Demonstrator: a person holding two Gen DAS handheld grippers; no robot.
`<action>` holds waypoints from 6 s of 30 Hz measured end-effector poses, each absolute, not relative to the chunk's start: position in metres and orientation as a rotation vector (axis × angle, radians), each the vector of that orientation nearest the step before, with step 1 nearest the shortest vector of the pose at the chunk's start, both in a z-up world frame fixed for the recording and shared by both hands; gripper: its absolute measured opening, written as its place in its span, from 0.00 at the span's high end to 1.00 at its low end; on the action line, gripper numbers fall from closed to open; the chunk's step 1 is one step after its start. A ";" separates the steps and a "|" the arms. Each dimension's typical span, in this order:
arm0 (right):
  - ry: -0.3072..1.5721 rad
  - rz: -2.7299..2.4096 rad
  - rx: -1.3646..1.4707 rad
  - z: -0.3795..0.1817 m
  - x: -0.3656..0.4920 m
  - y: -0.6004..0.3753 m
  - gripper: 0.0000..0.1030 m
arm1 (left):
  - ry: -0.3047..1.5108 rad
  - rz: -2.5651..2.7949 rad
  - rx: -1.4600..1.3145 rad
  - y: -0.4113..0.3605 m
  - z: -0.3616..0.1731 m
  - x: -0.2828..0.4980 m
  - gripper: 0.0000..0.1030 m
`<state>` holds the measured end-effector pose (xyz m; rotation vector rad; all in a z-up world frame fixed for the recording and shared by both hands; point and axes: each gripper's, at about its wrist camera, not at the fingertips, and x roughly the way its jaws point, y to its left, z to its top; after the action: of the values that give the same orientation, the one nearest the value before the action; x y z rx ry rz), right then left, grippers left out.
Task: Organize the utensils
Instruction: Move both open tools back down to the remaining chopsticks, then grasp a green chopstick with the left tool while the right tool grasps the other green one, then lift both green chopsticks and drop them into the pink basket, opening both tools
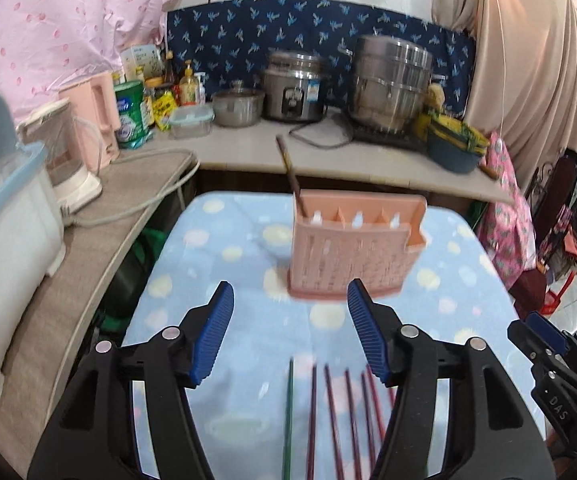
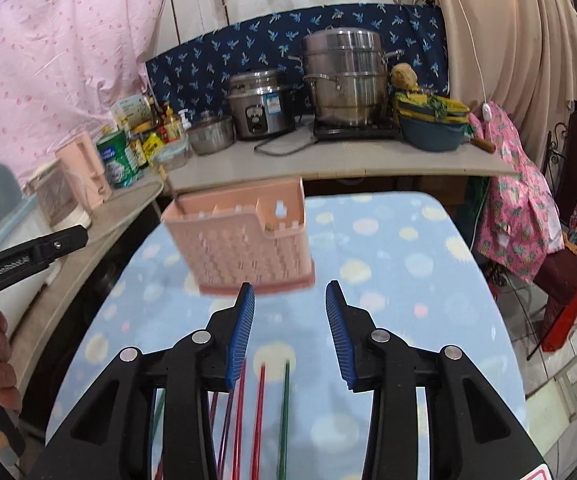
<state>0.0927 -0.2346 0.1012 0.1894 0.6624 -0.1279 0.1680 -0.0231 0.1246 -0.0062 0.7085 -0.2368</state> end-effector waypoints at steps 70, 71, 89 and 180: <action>0.966 -0.122 0.111 -0.043 -0.020 -0.180 0.85 | 1.064 -0.220 0.022 0.021 -0.049 0.043 0.86; 0.966 -0.123 0.112 -0.043 -0.021 -0.181 0.85 | 1.065 -0.222 0.017 0.021 -0.049 0.043 0.89; 0.923 -0.133 0.137 -0.026 -0.022 -0.191 0.93 | 1.036 -0.251 -0.017 0.021 -0.028 0.043 0.93; 0.422 -0.056 0.366 0.175 0.273 -0.278 0.93 | 0.535 -0.241 -0.176 -0.044 0.196 0.309 0.93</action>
<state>0.2726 -0.2776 0.1750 0.3665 0.4218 -0.0559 0.3089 -0.0441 0.1956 -0.1756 0.5354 -0.2409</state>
